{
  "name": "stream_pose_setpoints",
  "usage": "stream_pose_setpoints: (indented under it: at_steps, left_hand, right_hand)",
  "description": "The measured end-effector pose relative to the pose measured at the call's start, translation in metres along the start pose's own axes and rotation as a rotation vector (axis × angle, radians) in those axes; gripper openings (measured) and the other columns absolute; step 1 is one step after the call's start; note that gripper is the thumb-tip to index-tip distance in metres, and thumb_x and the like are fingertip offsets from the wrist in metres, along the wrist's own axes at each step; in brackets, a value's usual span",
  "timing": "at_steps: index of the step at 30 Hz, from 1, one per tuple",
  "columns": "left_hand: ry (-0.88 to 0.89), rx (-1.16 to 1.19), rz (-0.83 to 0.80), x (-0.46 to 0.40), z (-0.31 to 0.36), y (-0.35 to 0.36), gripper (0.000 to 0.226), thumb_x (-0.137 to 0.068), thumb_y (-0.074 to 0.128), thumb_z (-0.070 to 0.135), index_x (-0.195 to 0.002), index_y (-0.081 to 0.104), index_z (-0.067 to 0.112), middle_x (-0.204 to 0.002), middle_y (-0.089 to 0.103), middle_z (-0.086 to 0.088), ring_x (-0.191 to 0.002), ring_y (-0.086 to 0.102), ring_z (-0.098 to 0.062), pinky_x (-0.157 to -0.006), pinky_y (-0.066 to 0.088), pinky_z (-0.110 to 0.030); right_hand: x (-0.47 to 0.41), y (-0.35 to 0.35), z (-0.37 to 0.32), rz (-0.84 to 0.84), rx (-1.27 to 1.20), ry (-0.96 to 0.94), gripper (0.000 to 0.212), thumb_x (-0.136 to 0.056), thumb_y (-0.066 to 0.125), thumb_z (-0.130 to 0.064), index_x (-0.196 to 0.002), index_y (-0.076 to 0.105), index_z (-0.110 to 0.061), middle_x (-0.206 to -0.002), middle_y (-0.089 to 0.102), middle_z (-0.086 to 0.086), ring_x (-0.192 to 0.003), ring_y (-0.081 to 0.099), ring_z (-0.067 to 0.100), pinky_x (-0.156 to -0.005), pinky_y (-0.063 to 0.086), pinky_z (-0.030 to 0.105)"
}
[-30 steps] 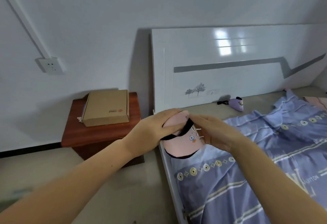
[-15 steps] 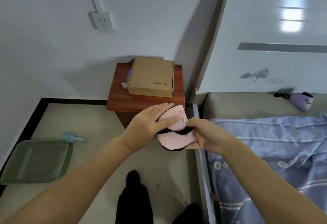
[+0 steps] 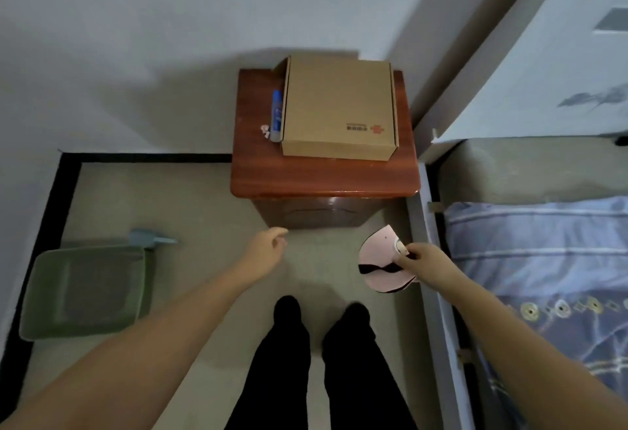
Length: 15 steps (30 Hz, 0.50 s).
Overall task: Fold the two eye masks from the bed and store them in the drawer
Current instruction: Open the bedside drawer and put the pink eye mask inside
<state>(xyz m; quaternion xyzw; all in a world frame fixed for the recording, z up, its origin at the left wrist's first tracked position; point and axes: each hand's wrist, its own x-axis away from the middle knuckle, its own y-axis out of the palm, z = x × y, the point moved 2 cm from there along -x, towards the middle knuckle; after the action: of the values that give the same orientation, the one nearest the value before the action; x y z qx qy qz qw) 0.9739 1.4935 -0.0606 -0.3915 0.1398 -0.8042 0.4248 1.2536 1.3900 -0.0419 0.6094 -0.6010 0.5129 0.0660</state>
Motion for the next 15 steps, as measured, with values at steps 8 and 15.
stream_pose_setpoints:
  at_steps: [8,15]
  left_hand:
    - [-0.256,0.415,0.314,-0.132,-0.087,0.034,0.067,-0.089,0.051,0.002,-0.144,0.013,0.008,-0.151,0.027,-0.012,-0.136,0.030,-0.024,-0.112,0.024,-0.033]
    - [-0.226,0.138,0.421,-0.168,-0.119,0.031,0.020,-0.083,0.043,-0.003,-0.102,0.050,0.004,-0.118,0.055,-0.033,-0.109,0.052,-0.043,-0.079,0.042,-0.033]
  right_hand:
    - [-0.171,0.024,0.034,0.299,0.131,-0.064,0.014,-0.088,0.057,-0.020,-0.085,0.062,-0.008,-0.146,0.032,0.019,-0.125,0.041,0.029,-0.096,0.033,0.030]
    - [-0.218,0.034,0.039,0.475,0.016,-0.092,0.027,-0.091,0.051,-0.015,-0.116,0.055,-0.006,-0.142,0.039,0.017,-0.111,0.052,0.033,-0.100,0.039,0.034]
